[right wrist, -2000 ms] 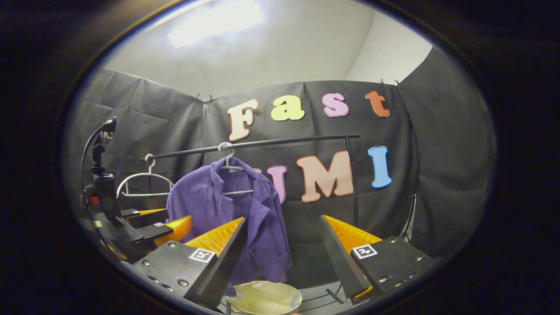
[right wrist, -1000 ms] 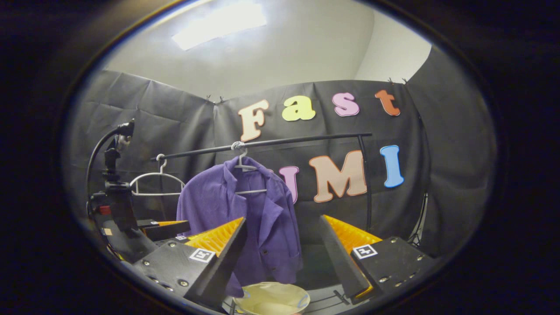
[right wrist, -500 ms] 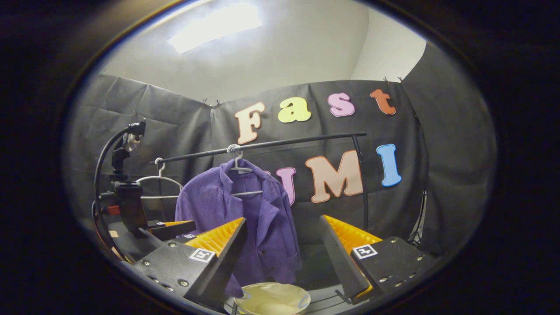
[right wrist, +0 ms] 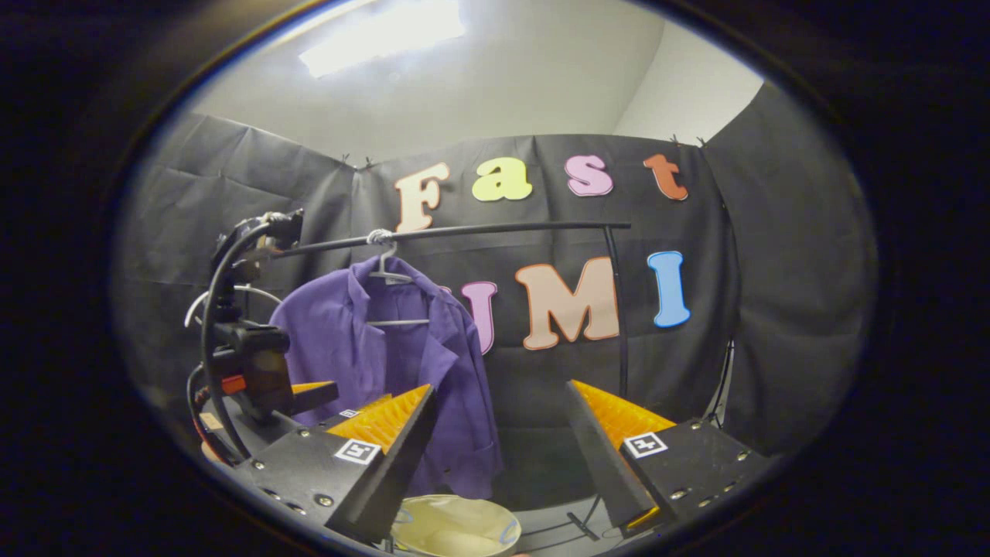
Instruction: Grasp the clothes on the hanger with both hands and then place them into the laundry hamper below.
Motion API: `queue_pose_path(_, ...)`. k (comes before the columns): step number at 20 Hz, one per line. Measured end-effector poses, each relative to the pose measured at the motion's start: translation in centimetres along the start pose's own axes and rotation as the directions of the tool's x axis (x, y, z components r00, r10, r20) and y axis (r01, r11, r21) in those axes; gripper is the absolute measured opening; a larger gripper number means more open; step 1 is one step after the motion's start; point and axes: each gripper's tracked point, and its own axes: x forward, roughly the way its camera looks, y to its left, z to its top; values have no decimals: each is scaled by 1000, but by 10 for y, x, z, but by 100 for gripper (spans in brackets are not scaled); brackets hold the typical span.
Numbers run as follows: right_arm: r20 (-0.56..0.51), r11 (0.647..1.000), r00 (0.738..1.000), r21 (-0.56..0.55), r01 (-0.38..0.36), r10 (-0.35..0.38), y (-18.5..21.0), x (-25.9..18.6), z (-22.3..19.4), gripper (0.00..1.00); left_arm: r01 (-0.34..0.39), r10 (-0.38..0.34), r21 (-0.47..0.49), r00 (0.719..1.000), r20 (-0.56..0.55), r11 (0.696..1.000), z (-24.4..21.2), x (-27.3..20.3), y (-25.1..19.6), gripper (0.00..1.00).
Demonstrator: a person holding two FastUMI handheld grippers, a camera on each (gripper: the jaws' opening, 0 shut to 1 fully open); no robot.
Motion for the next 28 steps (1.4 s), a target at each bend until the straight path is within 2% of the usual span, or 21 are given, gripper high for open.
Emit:
queue_pose_path(4, -41, 1000, 999, 3, -3, 3, -2, 26, -16, 98, -115, 114, 48, 993, 21, 992, 0, 27, 23, 99)
queue_pose_path(8, -30, 1000, 1000, 14, -7, 7, -5, 52, -17, 98, -194, 194, 74, 981, 8, 978, -6, 51, 39, 99)
queue_pose_path(12, -51, 997, 996, -21, -78, 76, 18, 102, -32, 98, -296, 291, 79, 954, 68, 952, 0, 60, 62, 99)
queue_pose_path(13, -56, 995, 995, -38, -90, 88, 21, 113, -36, 99, -317, 312, 76, 947, 73, 945, 0, 60, 67, 96)
queue_pose_path(14, -44, 994, 994, -43, -105, 103, 26, 124, -36, 99, -345, 339, 85, 938, 76, 935, -1, 62, 75, 97)
queue_pose_path(15, -30, 991, 992, -35, -127, 126, 33, 135, -37, 99, -378, 373, 93, 925, 72, 921, -3, 66, 86, 92)
queue_pose_path(16, -23, 987, 988, -29, -156, 155, 41, 148, -39, 98, -410, 406, 101, 912, 64, 906, -5, 67, 96, 94)
queue_pose_path(17, -23, 982, 982, -23, -189, 189, 48, 158, -42, 98, -428, 424, 101, 904, 60, 898, -5, 68, 102, 91)
queue_pose_path(18, -24, 973, 973, -9, -231, 231, 57, 170, -44, 98, -432, 429, 96, 902, 52, 897, -5, 69, 101, 94)
queue_pose_path(19, -23, 963, 963, 4, -269, 269, 64, 181, -46, 99, -418, 417, 93, 908, 39, 903, -7, 70, 98, 91)
queue_pose_path(20, -20, 960, 959, 7, -281, 281, 66, 195, -47, 98, -400, 398, 86, 917, 37, 913, -9, 70, 95, 94)
queue_pose_path(21, -27, 959, 958, 11, -284, 284, 65, 207, -49, 98, -385, 383, 78, 923, 46, 920, -11, 70, 92, 90)
queue_pose_path(22, -36, 956, 956, 11, -292, 293, 68, 218, -53, 98, -381, 378, 73, 924, 54, 922, -13, 67, 92, 94)
queue_pose_path(24, -47, 945, 943, -1, -328, 328, 82, 237, -62, 100, -374, 371, 21, 925, 75, 927, -22, 62, 90, 94)
queue_pose_path(25, -59, 942, 941, 1, -334, 334, 86, 245, -68, 98, -378, 378, -16, 922, 79, 926, -27, 61, 88, 90)
queue_pose_path(28, -73, 936, 933, 41, -349, 351, 96, 267, -84, 99, -400, 404, -71, 912, 71, 914, -42, 65, 85, 93)
